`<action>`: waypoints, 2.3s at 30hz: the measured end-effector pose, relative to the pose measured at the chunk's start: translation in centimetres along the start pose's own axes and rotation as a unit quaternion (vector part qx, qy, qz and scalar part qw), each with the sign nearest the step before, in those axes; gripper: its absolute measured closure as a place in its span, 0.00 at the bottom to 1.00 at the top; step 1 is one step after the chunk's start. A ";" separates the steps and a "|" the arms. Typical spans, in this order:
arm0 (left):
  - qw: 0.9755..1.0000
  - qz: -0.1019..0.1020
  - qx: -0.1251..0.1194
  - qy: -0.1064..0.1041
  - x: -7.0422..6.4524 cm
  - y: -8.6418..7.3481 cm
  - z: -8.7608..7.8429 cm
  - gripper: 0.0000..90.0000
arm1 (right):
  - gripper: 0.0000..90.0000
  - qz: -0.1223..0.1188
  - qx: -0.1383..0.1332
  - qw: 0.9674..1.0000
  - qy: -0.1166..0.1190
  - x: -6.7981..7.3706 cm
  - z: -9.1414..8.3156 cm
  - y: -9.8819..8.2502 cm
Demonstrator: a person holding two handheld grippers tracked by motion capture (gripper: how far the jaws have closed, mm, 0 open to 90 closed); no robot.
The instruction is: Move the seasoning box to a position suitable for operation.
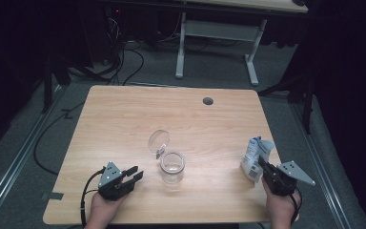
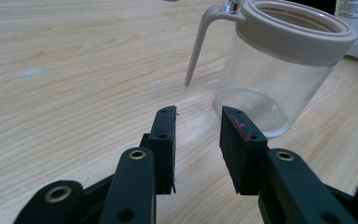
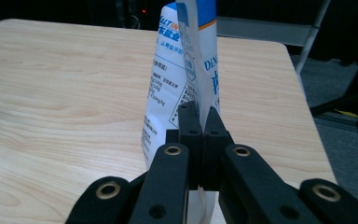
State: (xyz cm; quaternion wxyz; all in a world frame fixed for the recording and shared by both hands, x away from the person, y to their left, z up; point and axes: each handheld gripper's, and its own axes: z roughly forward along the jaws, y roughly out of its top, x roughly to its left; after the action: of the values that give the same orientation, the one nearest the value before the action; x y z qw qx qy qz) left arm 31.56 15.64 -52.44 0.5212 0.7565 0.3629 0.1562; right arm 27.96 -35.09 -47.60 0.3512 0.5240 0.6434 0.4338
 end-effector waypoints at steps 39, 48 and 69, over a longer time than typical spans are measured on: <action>0.999 0.010 -0.015 -0.029 -1.4 0.8 -0.1 0.72 | 1.00 -0.025 0.007 0.992 0.121 8.2 0.7 1.3; 0.998 0.039 -0.024 -0.051 -2.2 0.8 1.0 0.70 | 1.00 -0.040 0.045 0.992 0.115 9.4 0.9 2.3; 0.997 0.030 -0.024 -0.072 -1.7 0.1 -0.1 0.70 | 1.00 -0.112 0.231 0.960 0.112 10.9 1.5 7.1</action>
State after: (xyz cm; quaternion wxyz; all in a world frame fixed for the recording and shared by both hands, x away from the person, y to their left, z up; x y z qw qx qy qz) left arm 30.44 14.48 -52.06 0.5588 0.7638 0.2978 0.1252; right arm 29.74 -23.55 -41.60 0.1927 0.4638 0.8156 0.2874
